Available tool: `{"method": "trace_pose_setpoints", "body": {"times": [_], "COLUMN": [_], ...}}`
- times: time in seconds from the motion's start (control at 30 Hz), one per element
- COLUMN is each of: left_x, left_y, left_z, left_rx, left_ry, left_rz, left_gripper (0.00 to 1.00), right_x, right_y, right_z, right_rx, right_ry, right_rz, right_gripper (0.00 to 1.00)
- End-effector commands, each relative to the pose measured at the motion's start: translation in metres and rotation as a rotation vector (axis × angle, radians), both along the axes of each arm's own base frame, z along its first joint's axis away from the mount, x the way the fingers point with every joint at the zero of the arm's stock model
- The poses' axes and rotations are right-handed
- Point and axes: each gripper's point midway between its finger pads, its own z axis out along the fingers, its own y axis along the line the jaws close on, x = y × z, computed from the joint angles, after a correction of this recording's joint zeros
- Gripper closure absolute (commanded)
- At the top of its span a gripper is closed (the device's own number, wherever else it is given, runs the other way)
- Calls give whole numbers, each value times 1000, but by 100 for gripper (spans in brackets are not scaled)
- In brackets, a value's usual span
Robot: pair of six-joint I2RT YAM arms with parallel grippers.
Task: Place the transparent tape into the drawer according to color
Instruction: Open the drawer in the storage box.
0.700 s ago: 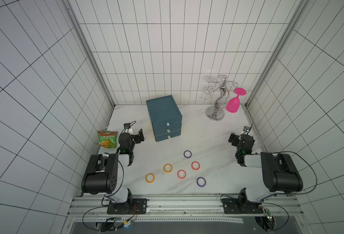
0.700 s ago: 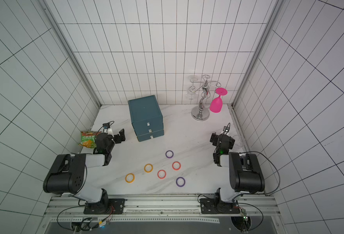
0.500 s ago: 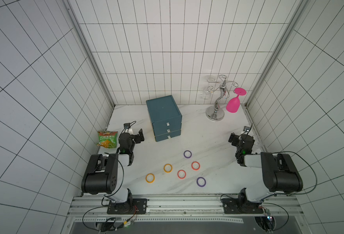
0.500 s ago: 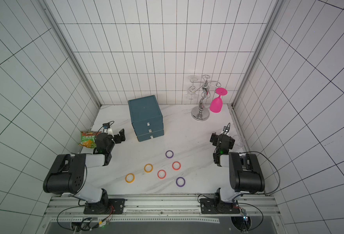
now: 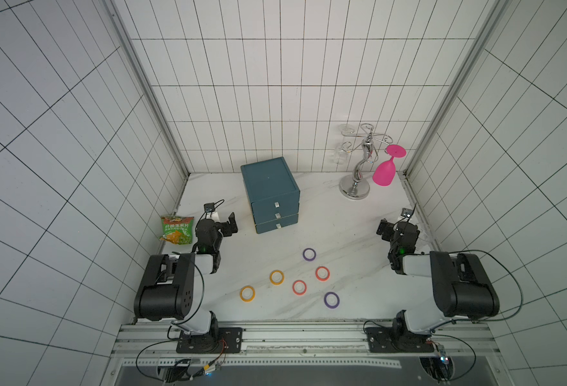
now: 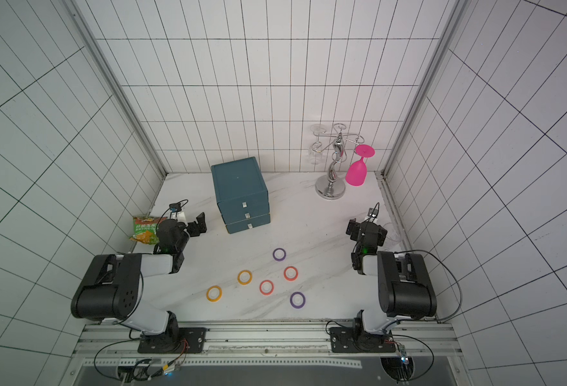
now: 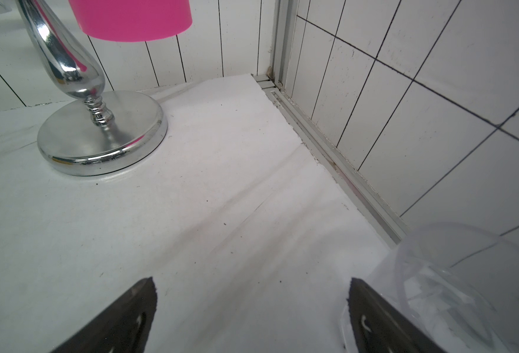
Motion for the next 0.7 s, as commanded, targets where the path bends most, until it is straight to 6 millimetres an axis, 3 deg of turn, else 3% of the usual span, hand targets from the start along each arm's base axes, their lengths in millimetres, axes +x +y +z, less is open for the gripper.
{"method": "trace_pose_setpoints", "body": {"times": [0.0,0.1,0.23,0.47,0.67], "left_x": [1,-5,-10,-1,26], "left_y": [7,17,14,-22,-54], "left_z": [21,37,74,150,198], "left_rx": [4,-16,-72,-194,-311], "left_ry": [11,43,10,54,91], "left_rz": [38,103,104,-66,-222], "left_gripper": [2,2,1,1,1], "right_x": [-4,-10,-15,-26,-28], "right_y": [4,9,37,100,146], "right_z": [30,46,66,109,147], "right_rx": [-26,-27,-48,1,185], "right_ry": [24,48,126,188,204], "right_rz": [4,-23,34,255,447], "right_gripper": [1,1,1,1,1]}}
